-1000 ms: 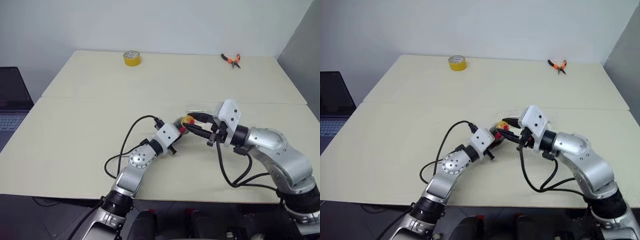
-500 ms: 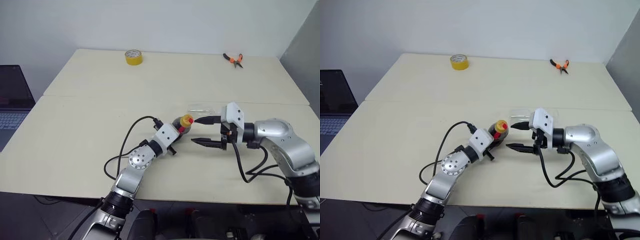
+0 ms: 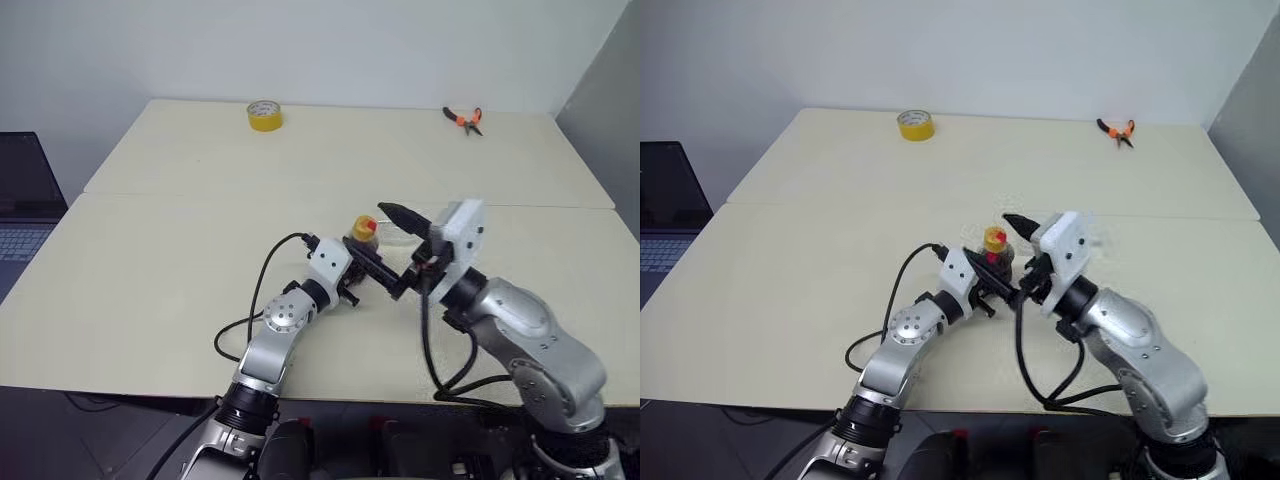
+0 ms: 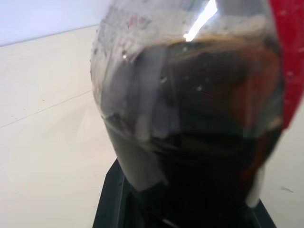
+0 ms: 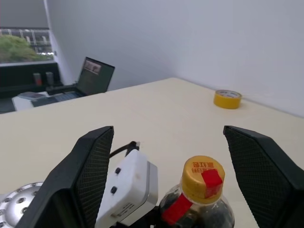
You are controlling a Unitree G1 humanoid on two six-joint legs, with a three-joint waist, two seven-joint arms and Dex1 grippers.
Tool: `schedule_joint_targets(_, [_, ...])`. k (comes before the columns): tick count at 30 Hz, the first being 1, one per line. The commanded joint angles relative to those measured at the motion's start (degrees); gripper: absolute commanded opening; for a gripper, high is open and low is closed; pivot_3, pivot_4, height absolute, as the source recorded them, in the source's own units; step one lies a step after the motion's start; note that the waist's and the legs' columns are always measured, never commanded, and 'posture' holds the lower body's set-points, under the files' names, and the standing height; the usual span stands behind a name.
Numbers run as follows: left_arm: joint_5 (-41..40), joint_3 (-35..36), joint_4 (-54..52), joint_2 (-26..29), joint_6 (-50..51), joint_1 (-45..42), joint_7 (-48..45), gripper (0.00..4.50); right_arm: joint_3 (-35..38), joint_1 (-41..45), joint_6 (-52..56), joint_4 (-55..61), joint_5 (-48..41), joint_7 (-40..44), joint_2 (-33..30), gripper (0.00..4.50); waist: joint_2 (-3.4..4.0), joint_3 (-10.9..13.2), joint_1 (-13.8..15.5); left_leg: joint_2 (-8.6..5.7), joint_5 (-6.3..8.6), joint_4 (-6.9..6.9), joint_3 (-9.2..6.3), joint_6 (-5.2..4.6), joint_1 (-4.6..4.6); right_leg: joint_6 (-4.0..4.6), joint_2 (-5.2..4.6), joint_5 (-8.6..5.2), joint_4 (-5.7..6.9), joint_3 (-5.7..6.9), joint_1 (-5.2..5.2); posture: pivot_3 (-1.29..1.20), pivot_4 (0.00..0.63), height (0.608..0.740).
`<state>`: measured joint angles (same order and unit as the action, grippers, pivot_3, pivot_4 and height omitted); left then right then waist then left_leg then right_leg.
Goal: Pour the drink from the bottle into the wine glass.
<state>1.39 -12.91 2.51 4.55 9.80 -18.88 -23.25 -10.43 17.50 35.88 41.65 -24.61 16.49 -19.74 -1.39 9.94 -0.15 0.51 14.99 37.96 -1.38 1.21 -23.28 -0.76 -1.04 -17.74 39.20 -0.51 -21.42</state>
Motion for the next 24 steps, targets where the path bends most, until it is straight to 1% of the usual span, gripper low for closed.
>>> schedule_joint_targets(1, [-0.40, -0.26, -2.85, -0.16, -1.53, -1.79, -0.22, 0.79, -0.91, 2.74, -2.57, -1.83, 4.70, -1.39, 0.70, 3.95, 0.00, 0.00, 0.01, -0.01, -0.01, 0.00, 0.01, 0.01, 0.00, 0.00, -0.01, 0.00, 0.00, 0.00, 0.00, 0.00, 0.150, 0.740])
schedule_joint_targets(8, [0.25, -0.97, -3.65, 0.48, -2.22, -0.76, 0.02, 0.79, 0.08, 4.11, -2.03, -7.33, 9.08, -0.10, -0.82, 3.95, 0.00, 0.00, 0.02, 0.00, 0.01, -0.01, 0.01, -0.02, 0.00, 0.01, -0.01, 0.00, -0.01, 0.00, 0.00, 0.00, 0.150, 0.740])
schedule_joint_targets(14, [0.32, -1.00, -4.10, 0.68, -2.06, -0.21, 0.36, 0.79, 2.64, 3.87, -0.91, -8.88, 9.73, -0.93, -0.84, 3.95, 0.00, 0.00, 0.01, 0.01, 0.02, -0.01, 0.01, -0.03, -0.01, 0.02, -0.01, 0.00, 0.00, 0.00, -0.01, 0.00, 0.150, 0.740])
schedule_joint_targets(16, [0.36, -0.89, -4.29, 0.79, -1.93, -0.01, 0.50, 0.79, 5.05, 3.20, -0.20, -8.89, 9.44, -1.44, -1.37, 3.95, 0.00, 0.00, 0.02, 0.01, 0.02, -0.01, 0.01, -0.03, -0.01, 0.02, -0.01, 0.01, 0.00, 0.00, 0.00, 0.00, 0.150, 0.740])
schedule_joint_targets(20, [0.43, -0.82, -4.59, 0.89, -1.85, 0.26, 0.54, 0.79, 7.48, 1.45, 0.88, -7.76, 8.51, -0.64, -2.85, 3.95, 0.00, 0.00, 0.02, 0.00, 0.02, -0.01, 0.01, -0.04, -0.01, 0.01, -0.01, 0.00, -0.01, 0.00, 0.01, 0.00, 0.150, 0.740])
schedule_joint_targets(24, [0.35, -0.67, -4.44, 1.13, -1.87, 0.11, 0.49, 0.77, 10.49, -1.58, 2.44, -5.01, 5.63, 2.37, -5.81, 3.95, 0.00, 0.00, 0.10, -0.01, 0.02, 0.00, 0.01, -0.04, -0.01, 0.01, -0.01, 0.01, -0.01, 0.00, 0.01, 0.00, 0.150, 0.740])
